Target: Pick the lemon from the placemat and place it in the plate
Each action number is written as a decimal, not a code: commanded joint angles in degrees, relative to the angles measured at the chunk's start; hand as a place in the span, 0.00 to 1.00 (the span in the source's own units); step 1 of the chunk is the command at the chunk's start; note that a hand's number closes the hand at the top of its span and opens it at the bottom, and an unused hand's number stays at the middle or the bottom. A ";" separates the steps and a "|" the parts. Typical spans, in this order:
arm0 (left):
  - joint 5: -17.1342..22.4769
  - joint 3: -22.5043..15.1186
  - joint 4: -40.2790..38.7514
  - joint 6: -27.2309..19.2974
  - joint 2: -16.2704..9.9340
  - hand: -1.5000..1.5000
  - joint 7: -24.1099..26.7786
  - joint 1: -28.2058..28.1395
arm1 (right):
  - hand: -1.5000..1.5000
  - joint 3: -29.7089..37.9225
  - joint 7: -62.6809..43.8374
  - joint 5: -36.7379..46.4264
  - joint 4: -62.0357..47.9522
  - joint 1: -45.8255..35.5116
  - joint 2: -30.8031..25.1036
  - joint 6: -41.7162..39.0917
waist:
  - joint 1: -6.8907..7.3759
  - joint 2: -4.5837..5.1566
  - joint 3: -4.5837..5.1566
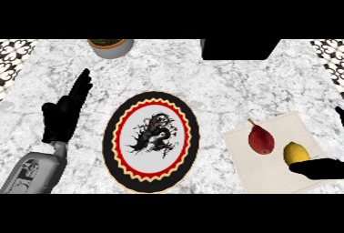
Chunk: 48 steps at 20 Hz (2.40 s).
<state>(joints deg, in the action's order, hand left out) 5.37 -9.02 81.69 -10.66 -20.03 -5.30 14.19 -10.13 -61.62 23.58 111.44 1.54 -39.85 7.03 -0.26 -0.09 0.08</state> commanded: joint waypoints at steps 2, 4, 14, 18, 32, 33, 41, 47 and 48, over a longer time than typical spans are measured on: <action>-1.64 0.99 -1.64 0.71 1.83 0.50 4.14 -2.18 | 0.00 2.40 -1.79 -1.49 -0.88 1.87 1.73 -4.45 | 0.07 0.06 -0.06; -2.09 2.15 -5.24 0.88 2.23 0.50 1.58 4.01 | 0.00 1.24 2.05 -0.80 -9.46 -2.72 4.08 -4.37 | 0.21 0.22 -0.07; -3.20 3.23 -1.71 3.14 3.22 0.50 1.19 0.68 | 0.00 -0.26 4.36 1.35 -18.16 -2.47 9.03 -8.43 | 0.42 0.13 -0.08; -3.25 6.02 -6.00 4.76 3.44 0.50 3.57 2.70 | 0.00 3.21 9.72 0.39 -25.03 -3.84 9.16 -10.75 | 0.22 0.17 -0.08; -8.74 6.10 0.25 5.16 7.74 0.50 -2.61 1.29 | 1.00 4.39 13.88 13.47 -27.51 -2.64 17.15 -6.25 | 0.23 0.08 -0.08; -7.76 7.67 3.76 6.57 5.70 0.50 -5.24 0.29 | 1.00 7.79 20.04 11.85 -32.61 -2.36 15.04 -6.35 | 0.35 0.07 -0.10; -9.78 8.05 1.56 7.55 9.06 0.50 -2.05 -0.79 | 1.00 12.08 24.87 15.02 -31.90 -1.61 15.22 -5.94 | 0.19 0.07 -0.08; -10.01 8.94 -0.56 7.28 8.03 0.50 0.58 -0.69 | 1.00 -8.24 24.33 28.37 -11.98 14.65 21.24 -1.09 | -0.70 -0.41 -0.01; -8.42 10.39 -1.06 8.33 7.15 0.50 -0.69 0.21 | 1.00 -12.52 23.15 31.60 -10.47 14.93 22.00 -1.67 | -0.52 -0.41 0.03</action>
<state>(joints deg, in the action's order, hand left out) -3.91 0.60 79.87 -3.06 -12.17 -4.73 14.47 -11.97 -38.94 47.53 94.44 10.63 -20.52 3.90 -0.75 -0.36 0.18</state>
